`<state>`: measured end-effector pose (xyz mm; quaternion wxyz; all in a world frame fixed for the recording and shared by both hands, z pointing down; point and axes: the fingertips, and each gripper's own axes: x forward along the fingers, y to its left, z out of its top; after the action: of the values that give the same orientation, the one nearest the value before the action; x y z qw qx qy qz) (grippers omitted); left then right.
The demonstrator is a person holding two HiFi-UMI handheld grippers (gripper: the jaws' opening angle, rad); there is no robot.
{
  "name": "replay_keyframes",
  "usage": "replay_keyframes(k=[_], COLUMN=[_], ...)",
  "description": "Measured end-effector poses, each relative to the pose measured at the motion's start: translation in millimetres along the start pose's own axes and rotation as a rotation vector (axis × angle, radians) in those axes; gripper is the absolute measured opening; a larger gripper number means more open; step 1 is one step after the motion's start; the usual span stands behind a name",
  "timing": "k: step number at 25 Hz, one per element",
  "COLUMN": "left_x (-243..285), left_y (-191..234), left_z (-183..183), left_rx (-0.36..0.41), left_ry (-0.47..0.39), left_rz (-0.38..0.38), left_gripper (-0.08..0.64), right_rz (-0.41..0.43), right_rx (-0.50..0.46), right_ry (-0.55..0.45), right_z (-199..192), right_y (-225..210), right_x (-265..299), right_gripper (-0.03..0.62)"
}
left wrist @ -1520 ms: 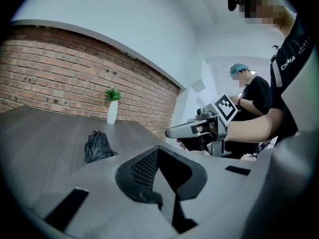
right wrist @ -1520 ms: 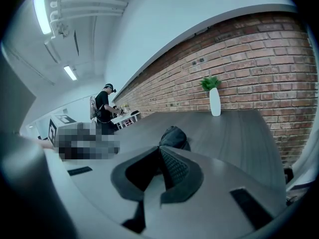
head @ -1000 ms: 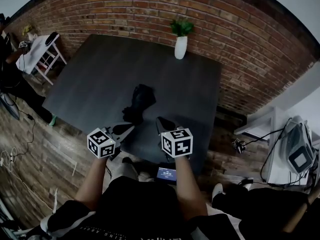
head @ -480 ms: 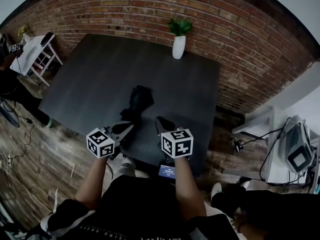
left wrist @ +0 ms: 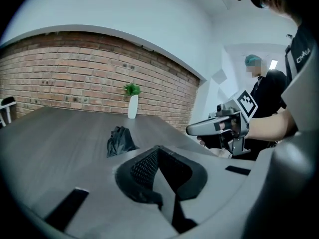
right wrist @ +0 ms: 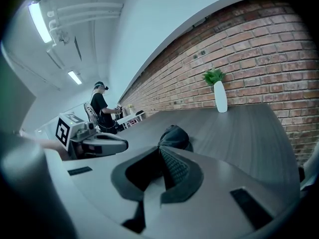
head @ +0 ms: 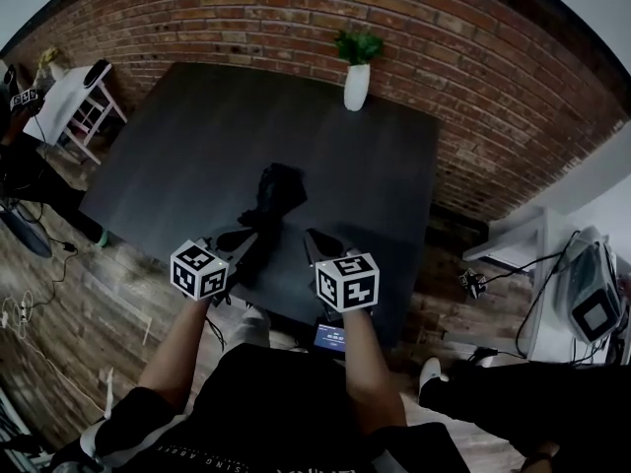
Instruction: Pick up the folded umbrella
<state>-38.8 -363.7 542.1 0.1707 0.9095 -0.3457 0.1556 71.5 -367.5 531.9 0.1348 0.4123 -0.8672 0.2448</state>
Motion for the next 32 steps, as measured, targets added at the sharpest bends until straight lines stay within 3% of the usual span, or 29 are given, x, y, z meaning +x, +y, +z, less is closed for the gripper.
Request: replay_keyframes(k=[12, 26, 32], left_x=[39.4, 75.1, 90.2], left_y=[37.2, 85.4, 92.5], left_z=[-9.2, -47.0, -58.0], left_rx=[-0.086, -0.179, -0.14], left_ry=[0.155, 0.328, 0.417], left_rz=[0.055, 0.168, 0.179], left_gripper=[0.009, 0.231, 0.261], right_rz=[0.054, 0.093, 0.102], right_rx=[0.016, 0.032, 0.041], right_ry=[-0.022, 0.002, 0.013], right_z=[4.9, 3.0, 3.1], right_y=[-2.2, -12.0, -13.1], right_x=[22.3, 58.7, 73.3], right_gripper=[0.011, 0.011, 0.011])
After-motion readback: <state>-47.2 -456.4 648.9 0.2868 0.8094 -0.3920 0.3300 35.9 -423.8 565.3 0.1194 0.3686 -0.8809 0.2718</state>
